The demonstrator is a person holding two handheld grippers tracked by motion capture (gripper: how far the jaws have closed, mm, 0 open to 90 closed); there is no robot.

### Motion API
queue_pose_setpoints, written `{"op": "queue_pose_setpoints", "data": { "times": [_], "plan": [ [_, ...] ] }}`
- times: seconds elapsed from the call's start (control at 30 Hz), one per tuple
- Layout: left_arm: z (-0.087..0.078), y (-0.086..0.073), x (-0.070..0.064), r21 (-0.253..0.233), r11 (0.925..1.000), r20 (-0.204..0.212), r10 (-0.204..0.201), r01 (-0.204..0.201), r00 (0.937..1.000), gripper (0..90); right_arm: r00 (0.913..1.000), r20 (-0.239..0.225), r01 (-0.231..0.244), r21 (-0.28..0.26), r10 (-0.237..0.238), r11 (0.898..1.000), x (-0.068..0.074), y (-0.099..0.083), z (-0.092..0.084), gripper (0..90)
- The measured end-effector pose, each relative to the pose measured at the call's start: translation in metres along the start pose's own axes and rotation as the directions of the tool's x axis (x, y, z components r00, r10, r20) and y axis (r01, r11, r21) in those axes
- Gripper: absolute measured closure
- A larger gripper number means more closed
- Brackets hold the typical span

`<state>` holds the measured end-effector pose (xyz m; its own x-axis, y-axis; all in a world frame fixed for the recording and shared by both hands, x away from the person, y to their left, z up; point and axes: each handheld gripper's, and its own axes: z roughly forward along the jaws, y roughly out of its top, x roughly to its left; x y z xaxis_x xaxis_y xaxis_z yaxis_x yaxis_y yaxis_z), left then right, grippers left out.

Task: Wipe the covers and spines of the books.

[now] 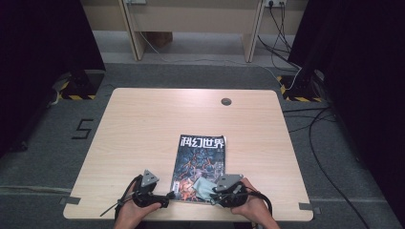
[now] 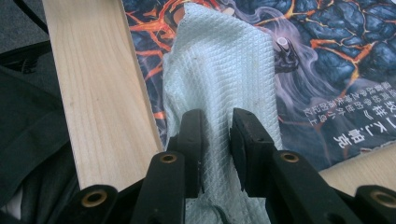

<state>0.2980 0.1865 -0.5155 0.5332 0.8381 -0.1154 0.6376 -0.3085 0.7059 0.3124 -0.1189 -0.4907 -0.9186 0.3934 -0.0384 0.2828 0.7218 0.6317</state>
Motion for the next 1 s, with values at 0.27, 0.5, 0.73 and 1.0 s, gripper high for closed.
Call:
{"op": "queue_pose_setpoints", "data": {
  "times": [0.27, 0.5, 0.73, 1.0],
  "plan": [
    [0.0, 0.0, 0.0, 0.001, 1.0, 0.0, 0.0, 0.0, 1.0, 10.2, 0.9994, -0.009, 0.033, 0.0, -0.033, 0.999, 0.005, 0.017, 0.014, 74.1],
    [-0.011, 0.005, 0.017, -0.012, 0.9997, 0.001, -0.021, 0.021, 0.9998, 18.7, 0.9982, -0.002, 0.06, -0.004, -0.06, 0.998, 0.009, 0.024, 0.021, 74.1],
    [-0.024, 0.005, 0.042, -0.051, 0.9945, -0.057, -0.094, 0.092, 0.9939, 17.3, 0.9968, 0.001, 0.079, 0.0, -0.079, 0.997, 0.01, 0.029, 0.025, 74.2],
    [-0.023, 0.005, 0.045, -0.029, 0.9974, -0.085, -0.069, 0.066, 0.994, 18.2, 0.9909, -0.034, 0.13, -0.01, -0.13, 0.991, 0.022, 0.048, 0.041, 75.0]
  ]
}}
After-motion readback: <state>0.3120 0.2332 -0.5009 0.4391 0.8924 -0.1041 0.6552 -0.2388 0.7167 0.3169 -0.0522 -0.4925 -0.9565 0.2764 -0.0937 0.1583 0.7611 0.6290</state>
